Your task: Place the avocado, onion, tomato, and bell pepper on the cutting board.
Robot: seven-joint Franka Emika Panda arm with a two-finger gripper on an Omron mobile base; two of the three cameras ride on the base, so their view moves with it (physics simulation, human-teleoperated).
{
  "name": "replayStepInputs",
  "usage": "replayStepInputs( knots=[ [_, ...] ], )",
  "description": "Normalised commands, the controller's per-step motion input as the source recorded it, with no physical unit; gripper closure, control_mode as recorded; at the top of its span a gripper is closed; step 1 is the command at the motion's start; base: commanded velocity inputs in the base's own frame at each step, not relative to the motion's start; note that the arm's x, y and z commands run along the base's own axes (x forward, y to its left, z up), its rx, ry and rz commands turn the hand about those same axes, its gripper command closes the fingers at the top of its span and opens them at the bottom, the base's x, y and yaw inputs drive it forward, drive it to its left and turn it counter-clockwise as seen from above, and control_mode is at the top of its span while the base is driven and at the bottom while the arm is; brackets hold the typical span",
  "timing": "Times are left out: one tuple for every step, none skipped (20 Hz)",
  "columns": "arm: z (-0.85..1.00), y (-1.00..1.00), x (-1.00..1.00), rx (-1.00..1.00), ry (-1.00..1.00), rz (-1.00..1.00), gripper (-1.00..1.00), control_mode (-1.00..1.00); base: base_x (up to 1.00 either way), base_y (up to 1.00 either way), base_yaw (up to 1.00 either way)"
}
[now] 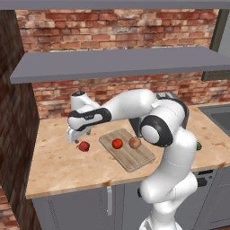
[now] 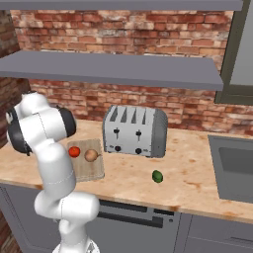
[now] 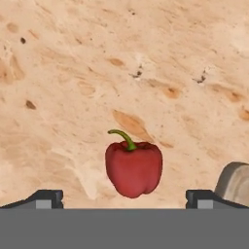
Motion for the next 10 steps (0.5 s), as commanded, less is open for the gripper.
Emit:
replayStepInputs(
  knots=[
    [-0.29, 0.00, 0.00, 0.00, 0.04, 0.00, -1.00, -1.00, 0.00, 0.00, 0.00],
    [-0.28, 0.00, 0.00, 0.00, 0.04, 0.00, -1.00, -1.00, 0.00, 0.00, 0.00],
    [-0.26, 0.00, 0.00, 0.00, 0.04, 0.00, -1.00, -1.00, 0.00, 0.00, 0.00],
    [-0.22, 0.00, 0.00, 0.00, 0.02, 0.00, -1.00, -1.00, 0.00, 0.00, 0.00],
    [-0.21, 0.00, 0.00, 0.00, 0.03, 0.00, -1.00, -1.00, 0.00, 0.00, 0.00],
    [-0.20, 0.00, 0.00, 0.00, 0.02, 0.00, -1.00, -1.00, 0.00, 0.00, 0.00],
    [-0.16, 0.00, 0.00, 0.00, 0.01, 0.00, -1.00, -1.00, 0.00, 0.00, 0.00],
    [-0.16, 0.00, 0.00, 0.00, 0.01, 0.00, -1.00, -1.00, 0.00, 0.00, 0.00],
    [-0.14, 0.00, 0.00, 0.00, 0.01, 0.00, -1.00, -1.00, 0.00, 0.00, 0.00],
    [-0.12, 0.00, 0.00, 0.00, 0.00, 0.00, -1.00, -1.00, 0.00, 0.00, 0.00]
  ],
)
